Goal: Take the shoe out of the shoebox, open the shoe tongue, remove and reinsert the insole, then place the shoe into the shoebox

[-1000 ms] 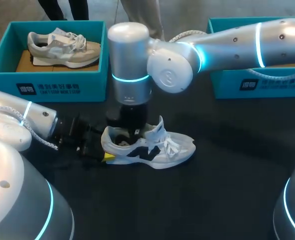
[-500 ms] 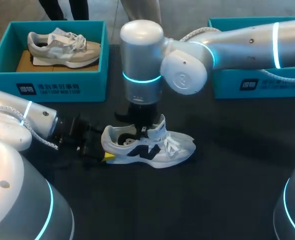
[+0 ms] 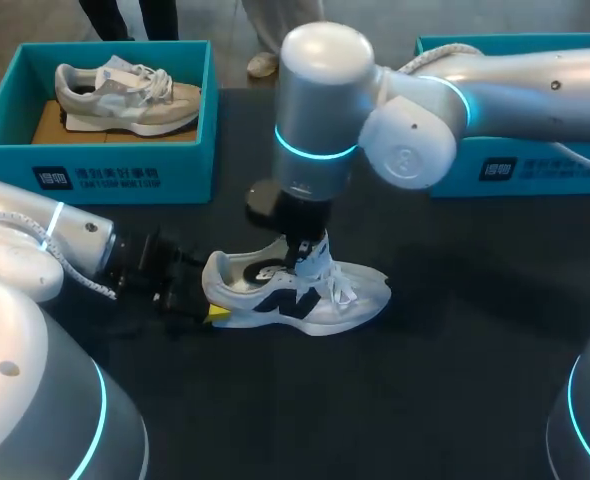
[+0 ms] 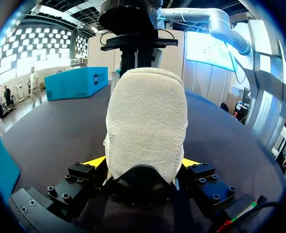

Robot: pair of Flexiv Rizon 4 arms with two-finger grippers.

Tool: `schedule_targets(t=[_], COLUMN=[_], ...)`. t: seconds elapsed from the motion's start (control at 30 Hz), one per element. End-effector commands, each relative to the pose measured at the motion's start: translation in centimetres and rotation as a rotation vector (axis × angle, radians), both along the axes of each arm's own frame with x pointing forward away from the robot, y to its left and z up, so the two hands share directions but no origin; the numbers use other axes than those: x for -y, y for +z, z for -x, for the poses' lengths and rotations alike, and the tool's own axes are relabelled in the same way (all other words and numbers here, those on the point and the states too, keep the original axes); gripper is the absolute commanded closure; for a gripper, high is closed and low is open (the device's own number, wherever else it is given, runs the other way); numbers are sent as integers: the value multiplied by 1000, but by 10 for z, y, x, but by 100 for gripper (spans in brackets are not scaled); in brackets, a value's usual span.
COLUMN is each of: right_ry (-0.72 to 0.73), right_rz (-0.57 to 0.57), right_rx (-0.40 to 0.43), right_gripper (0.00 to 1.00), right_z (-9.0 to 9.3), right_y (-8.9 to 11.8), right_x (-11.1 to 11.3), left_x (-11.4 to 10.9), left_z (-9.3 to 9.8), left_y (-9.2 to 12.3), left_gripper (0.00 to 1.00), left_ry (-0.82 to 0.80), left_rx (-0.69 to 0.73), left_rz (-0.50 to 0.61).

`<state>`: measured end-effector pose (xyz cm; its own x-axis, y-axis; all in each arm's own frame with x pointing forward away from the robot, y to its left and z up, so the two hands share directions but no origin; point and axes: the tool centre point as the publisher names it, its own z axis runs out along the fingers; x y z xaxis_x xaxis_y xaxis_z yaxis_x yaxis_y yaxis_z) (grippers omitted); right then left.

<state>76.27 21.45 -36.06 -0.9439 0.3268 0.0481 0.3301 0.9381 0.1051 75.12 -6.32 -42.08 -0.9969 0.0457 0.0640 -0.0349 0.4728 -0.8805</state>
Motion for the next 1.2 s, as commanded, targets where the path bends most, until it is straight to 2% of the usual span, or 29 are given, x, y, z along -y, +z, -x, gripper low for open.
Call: schedule_targets(t=[0.03,0.4,0.87,1.2], right_ry=[-4,9,36,77], right_rz=[-45,-168,-282,-334], right_rx=[32,107,143,189], right_gripper=[100,100,100,100], right_z=[1,-6,-11,-18], right_y=[10,28,34,50], right_x=[9,-3,-20,-44], left_x=[-1,-1,-1,-1], left_z=[0,0,0,0], left_y=[-1,-1,-1,-1], left_gripper=[100,100,100,100], left_ry=[-1,-1,-1,-1], left_rx=[0,0,0,0], left_rz=[-4,-4,-4,-4])
